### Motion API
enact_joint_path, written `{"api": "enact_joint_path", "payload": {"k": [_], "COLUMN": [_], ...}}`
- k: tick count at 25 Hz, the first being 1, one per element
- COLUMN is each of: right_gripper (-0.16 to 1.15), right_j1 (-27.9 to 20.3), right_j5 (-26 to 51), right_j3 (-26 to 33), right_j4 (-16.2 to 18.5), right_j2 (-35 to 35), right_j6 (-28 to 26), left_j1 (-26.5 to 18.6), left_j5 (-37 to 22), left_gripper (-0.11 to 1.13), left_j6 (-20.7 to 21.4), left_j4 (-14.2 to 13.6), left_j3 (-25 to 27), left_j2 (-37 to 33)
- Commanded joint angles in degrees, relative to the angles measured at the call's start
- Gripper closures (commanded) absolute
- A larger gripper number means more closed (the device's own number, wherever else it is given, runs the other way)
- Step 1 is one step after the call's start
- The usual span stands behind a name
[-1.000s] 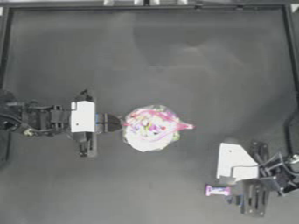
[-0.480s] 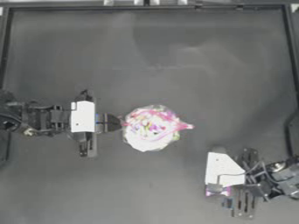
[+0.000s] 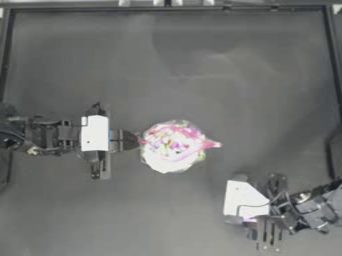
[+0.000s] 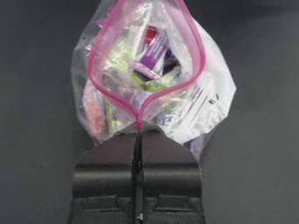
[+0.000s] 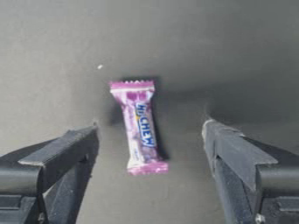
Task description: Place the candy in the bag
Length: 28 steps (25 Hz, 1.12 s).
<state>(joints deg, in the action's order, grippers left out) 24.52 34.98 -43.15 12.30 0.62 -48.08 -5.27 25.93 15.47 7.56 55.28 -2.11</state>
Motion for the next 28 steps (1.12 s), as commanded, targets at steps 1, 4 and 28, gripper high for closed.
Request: {"api": "enact_joint_path", "payload": {"k": [1,4,28], "right_gripper": [0.0,0.0,0.68], "right_j1": [0.1,0.1,0.2], "right_j5": [-0.1,0.2,2.0], "right_j3": [1.6,1.8,2.0], "right_j4": [0.5,0.5,-0.8], "right_j2": [-0.6,-1.6,-4.7], "right_j6": [0.1,0.1,0.1], "left_j1": [-0.1,0.0,0.1], "left_j5": [0.4,0.4,0.4], "left_gripper": [0.98,0.98,0.98], "left_j6": [0.0,0.1,0.0], "left_j4": [-0.1,-0.1,-0.1], "left_j3": [-1.0,-1.1,-1.1], "left_j2": [-1.7,-1.7,-1.8]}}
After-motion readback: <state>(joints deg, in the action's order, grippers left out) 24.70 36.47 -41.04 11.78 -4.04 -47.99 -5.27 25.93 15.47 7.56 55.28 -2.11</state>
